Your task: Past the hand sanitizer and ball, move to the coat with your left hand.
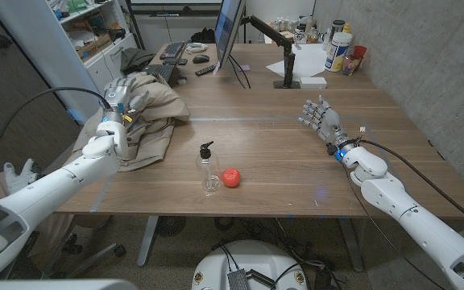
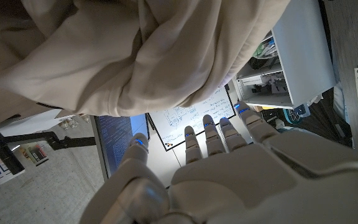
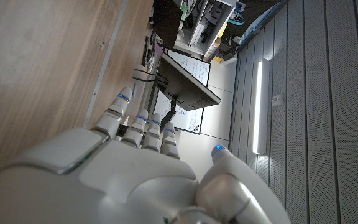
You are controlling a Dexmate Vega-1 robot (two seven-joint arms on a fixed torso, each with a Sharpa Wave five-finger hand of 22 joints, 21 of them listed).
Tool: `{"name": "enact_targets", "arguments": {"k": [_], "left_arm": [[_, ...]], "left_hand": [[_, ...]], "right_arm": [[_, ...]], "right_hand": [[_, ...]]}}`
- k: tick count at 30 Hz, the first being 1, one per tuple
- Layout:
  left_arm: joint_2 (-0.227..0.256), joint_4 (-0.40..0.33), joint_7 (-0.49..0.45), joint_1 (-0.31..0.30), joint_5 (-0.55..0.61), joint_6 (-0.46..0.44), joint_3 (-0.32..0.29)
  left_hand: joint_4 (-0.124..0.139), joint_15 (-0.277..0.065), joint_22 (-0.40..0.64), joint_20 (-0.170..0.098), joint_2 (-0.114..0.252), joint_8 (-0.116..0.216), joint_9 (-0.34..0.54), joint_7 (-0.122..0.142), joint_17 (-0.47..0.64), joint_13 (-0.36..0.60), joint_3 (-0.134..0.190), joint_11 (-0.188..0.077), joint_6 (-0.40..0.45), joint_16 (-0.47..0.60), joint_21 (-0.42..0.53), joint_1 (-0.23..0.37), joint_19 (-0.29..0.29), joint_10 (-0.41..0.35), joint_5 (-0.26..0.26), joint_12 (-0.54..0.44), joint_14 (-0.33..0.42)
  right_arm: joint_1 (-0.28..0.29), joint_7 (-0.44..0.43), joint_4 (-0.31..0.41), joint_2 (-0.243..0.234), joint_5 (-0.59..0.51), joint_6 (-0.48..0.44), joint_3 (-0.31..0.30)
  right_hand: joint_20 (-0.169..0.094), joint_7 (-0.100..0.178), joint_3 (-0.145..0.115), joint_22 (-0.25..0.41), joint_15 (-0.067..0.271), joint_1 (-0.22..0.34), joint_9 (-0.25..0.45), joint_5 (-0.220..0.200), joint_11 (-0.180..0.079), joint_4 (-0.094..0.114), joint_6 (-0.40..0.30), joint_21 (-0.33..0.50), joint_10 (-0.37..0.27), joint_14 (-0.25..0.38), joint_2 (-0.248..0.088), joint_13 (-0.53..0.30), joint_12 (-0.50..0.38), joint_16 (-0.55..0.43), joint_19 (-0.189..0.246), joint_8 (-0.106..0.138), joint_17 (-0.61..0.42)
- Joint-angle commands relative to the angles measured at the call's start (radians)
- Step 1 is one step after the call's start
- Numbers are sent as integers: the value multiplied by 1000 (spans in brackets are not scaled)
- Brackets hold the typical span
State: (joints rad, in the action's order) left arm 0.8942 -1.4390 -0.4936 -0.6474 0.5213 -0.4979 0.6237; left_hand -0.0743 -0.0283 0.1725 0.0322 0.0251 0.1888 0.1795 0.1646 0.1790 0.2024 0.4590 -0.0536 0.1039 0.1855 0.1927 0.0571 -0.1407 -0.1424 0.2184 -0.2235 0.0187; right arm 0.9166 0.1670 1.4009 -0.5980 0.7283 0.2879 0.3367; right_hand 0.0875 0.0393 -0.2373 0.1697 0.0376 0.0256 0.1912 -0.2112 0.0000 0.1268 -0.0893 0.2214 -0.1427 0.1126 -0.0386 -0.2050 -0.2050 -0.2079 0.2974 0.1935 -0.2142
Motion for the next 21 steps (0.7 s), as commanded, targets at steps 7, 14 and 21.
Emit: {"name": "enact_targets", "arguments": {"k": [7, 14, 21], "left_arm": [[-19, 38, 5, 29, 19, 14, 19], [-23, 52, 5, 40, 23, 25, 26], [-30, 67, 5, 46, 23, 30, 34]], "left_hand": [[4, -68, 0, -2, 1, 6, 5, -1, 3, 2, -4, -2, 4, 5, 3, -9, -3, -6, 8, -2, 9], [5, -68, 0, -1, 1, 5, 5, -1, 3, 2, -5, -3, 3, 4, 2, -8, -2, -7, 10, -1, 9], [6, -68, 0, -1, 1, 5, 5, -2, 3, 2, -6, -2, 3, 4, 1, -7, -1, -7, 12, -1, 9]], "right_arm": [[-3, -1, -3, 1, -3, -4, 3], [-5, -3, -3, 0, -3, -10, 5], [-7, 1, -6, 0, -5, -7, 6]], "right_hand": [[3, -4, 5, 2, 16, 10, 1, -5, 3, 3, -6, -8, 0, 7, 1, -1, 2, -7, 6, 6, 1], [3, -3, 5, 2, 18, 10, 1, -5, 1, 3, -6, -9, 2, 6, 1, -1, 3, -6, 8, 6, 1], [3, -3, 6, 2, 16, 10, 1, -5, 1, 3, -6, -11, 4, 6, 0, 0, 3, -6, 8, 6, 1]]}}
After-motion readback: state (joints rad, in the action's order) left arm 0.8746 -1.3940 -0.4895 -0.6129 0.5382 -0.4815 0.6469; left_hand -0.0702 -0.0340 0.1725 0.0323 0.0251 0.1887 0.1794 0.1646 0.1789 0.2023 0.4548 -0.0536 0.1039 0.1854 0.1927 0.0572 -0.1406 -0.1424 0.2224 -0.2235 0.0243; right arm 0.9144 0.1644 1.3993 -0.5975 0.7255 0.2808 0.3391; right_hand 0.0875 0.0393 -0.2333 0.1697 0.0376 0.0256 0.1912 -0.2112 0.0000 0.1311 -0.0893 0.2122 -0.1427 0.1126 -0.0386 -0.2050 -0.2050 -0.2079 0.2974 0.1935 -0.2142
